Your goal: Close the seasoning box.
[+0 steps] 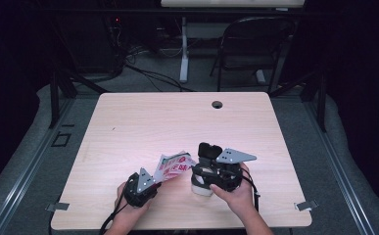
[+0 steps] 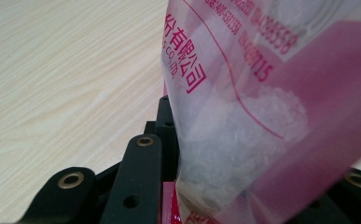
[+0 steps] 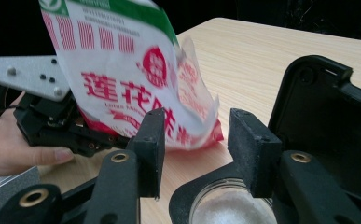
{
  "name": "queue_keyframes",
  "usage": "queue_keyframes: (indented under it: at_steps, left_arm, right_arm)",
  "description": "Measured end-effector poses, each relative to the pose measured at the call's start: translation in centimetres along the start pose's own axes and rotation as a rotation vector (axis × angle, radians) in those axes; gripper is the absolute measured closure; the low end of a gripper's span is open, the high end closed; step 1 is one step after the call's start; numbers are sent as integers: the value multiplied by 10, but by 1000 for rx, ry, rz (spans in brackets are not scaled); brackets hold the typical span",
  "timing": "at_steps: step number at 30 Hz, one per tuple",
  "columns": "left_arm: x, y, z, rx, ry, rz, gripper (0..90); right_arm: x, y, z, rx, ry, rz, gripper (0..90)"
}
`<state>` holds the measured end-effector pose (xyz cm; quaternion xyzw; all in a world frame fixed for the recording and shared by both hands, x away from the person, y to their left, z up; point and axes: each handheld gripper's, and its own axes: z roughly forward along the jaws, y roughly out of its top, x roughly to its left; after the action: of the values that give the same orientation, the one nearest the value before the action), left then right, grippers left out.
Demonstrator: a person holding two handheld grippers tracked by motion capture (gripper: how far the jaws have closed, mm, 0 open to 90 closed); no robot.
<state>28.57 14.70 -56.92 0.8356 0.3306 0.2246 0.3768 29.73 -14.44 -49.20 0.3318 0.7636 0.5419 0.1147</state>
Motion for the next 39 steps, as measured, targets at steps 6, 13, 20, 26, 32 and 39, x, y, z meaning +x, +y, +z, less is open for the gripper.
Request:
queue_keyframes:
  at_steps: [6, 13, 20, 26, 32, 39]
  left_arm:
    - [7, 3, -6, -1, 20, 7, 747]
    - [16, 9, -18, -30, 29, -6, 747]
    - [30, 14, -33, -49, 33, -27, 747]
    - [40, 9, -42, -50, 43, -54, 748]
    - [46, -4, -50, -37, 74, -54, 748]
    - [61, -16, -56, -55, 102, -110, 748]
  right_arm:
    - [0, 1, -5, -12, -10, -5, 567]
    - [-1, 2, -7, -12, -17, -8, 567]
    - [-2, 3, -7, -20, -24, 1, 567]
    - [-1, 4, -9, -28, -24, 5, 567]
    - [0, 5, -10, -25, -22, 1, 575]
    - [-1, 4, -9, -27, -28, 8, 575]
